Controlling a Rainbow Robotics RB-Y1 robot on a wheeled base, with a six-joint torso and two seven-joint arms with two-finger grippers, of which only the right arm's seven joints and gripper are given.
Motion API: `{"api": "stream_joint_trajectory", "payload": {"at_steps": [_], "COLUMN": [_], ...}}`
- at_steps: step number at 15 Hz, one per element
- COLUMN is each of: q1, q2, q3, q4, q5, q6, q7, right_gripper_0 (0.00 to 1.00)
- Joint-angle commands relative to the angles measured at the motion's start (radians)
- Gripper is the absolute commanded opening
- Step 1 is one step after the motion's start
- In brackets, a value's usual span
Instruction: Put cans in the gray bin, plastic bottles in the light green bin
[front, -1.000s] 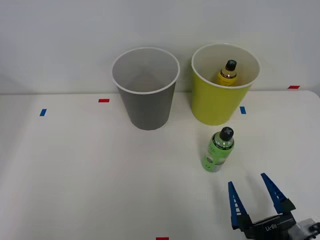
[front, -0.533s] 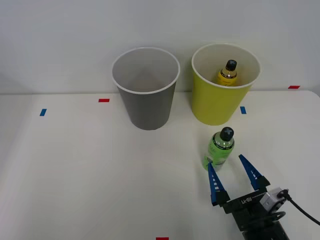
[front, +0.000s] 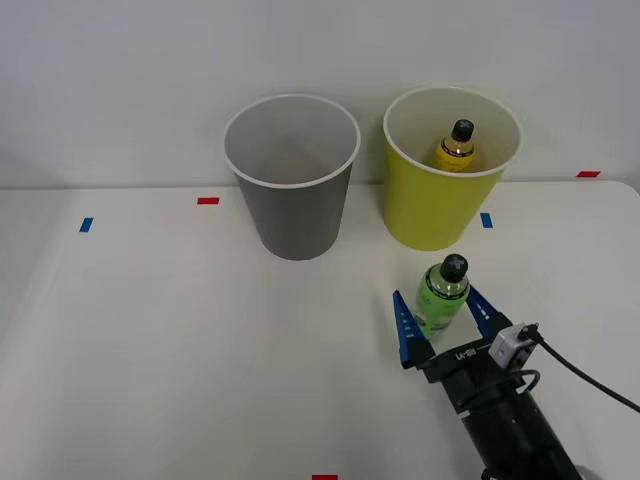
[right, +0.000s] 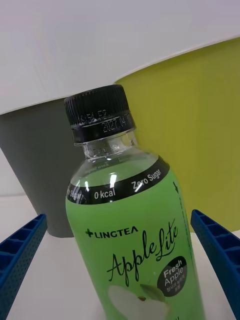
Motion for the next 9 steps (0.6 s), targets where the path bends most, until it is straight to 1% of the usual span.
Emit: {"api": "stream_joint_trajectory", "payload": {"at_steps": [1, 8, 9], "q1": [-0.013, -0.024, -0.027], "q2": [-0.009, -0.021, -0.024], "q3": [0.01, 0.01, 0.01], "q4": [0.002, 0.0, 0.0], "q5": [-0.029, -0.054, -0.058], "q6": [0.004, 0.018, 0.018], "q7": [0.017, 0.087, 0.098], "right_gripper_0": [1.0, 1.0, 0.88]}}
